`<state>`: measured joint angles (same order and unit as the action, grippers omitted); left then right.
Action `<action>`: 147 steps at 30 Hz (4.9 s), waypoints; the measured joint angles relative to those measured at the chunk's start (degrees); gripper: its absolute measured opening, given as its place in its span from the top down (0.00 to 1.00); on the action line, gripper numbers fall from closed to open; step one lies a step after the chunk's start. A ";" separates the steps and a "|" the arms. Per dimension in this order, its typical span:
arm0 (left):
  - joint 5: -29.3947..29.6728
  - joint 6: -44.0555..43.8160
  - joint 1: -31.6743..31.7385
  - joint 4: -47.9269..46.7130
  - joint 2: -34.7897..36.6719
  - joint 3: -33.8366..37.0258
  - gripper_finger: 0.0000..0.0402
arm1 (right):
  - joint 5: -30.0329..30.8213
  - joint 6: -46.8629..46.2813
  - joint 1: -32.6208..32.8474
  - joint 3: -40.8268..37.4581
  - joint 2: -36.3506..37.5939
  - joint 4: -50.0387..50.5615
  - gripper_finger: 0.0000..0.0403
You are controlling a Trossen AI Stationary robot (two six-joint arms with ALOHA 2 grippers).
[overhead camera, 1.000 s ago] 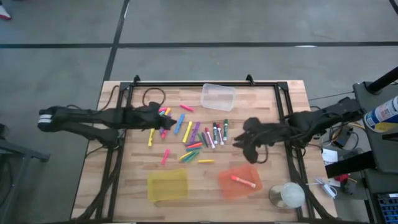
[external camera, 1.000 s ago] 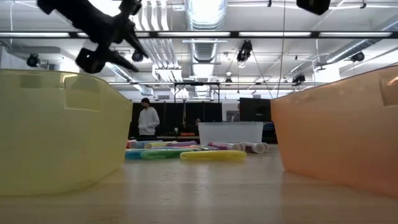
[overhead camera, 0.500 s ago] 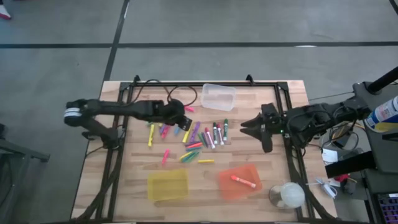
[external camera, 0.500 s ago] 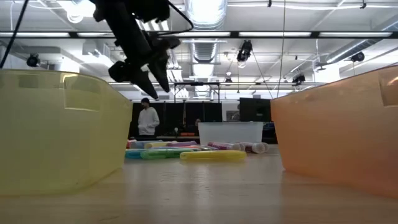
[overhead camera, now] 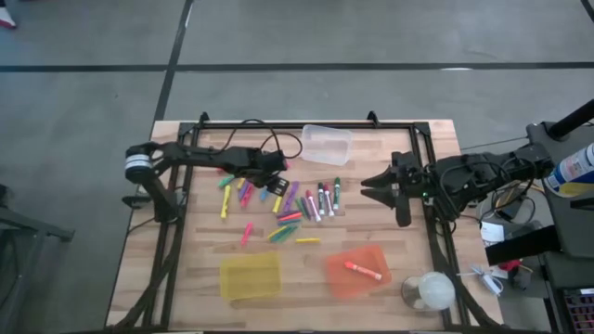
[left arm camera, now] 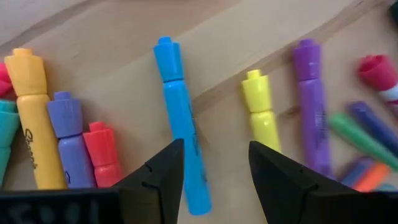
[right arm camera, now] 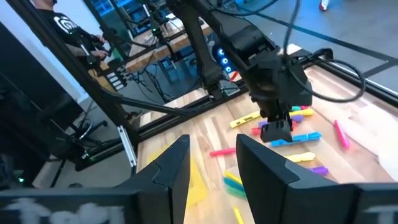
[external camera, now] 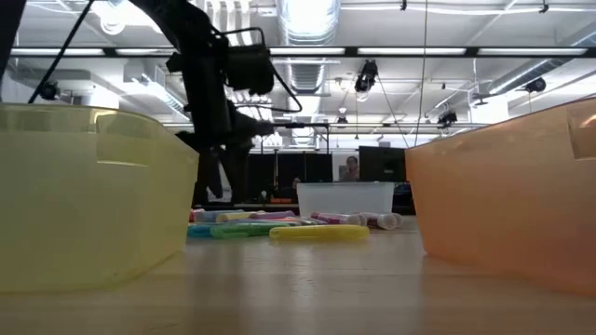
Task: Pick & Place Markers
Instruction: Put the blue highlighter pen into the transparent bin, then put the right green marker pen into the orange bin
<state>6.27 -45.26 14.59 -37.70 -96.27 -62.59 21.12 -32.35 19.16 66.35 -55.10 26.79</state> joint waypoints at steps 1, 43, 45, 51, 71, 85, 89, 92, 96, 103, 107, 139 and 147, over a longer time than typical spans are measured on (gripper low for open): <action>0.04 0.04 0.07 -0.06 -0.72 0.00 0.57 | 0.00 0.03 -0.02 0.00 -0.06 -0.06 0.69; -2.29 11.73 3.15 -2.40 -0.21 -9.29 0.89 | 3.04 2.42 -0.09 0.00 -0.16 -0.49 0.69; -2.06 15.90 3.15 -2.35 -0.15 -12.21 0.89 | 3.04 2.44 -0.09 0.00 -0.16 -0.49 0.70; -2.03 32.92 3.85 -1.34 -2.30 -22.62 0.89 | 3.33 2.39 -0.06 0.00 -0.16 -0.78 0.69; 3.21 62.75 10.46 -5.41 -29.52 -54.04 0.87 | 4.63 0.83 -0.04 -0.02 -0.18 -3.76 0.69; 6.91 61.29 10.47 -13.40 -38.16 -64.67 0.80 | 4.59 1.00 -0.02 -0.02 -0.18 -3.65 0.70; 7.35 59.11 10.72 -14.37 -38.07 -64.65 0.74 | 4.58 1.30 -0.02 -0.02 -0.18 -3.63 0.69; 7.91 59.26 10.76 -16.36 -37.97 -64.65 0.70 | 4.57 1.35 -0.02 -0.02 -0.20 -3.63 0.70; 8.24 60.18 10.65 -17.33 -37.95 -64.64 0.68 | 4.54 1.50 -0.02 -0.02 -0.20 -3.61 0.70; 8.34 52.16 10.43 -23.02 -37.60 -69.29 0.68 | 4.33 1.46 0.11 -0.02 -0.23 -2.93 0.69; 7.73 44.52 10.25 -27.25 -35.74 -71.93 0.68 | 3.77 -0.17 0.09 -0.02 -0.23 -0.92 0.69; -5.84 19.67 -13.02 -8.62 25.03 -11.36 0.68 | -3.23 -34.26 0.02 -2.85 -11.57 6.93 0.69; -10.87 8.84 -14.36 8.04 44.32 6.18 0.68 | -3.83 -38.26 -0.65 -0.21 -18.13 6.35 0.70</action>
<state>-4.60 -36.43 0.22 -29.66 -51.94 -56.41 17.30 -70.60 18.51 66.13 -73.23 33.14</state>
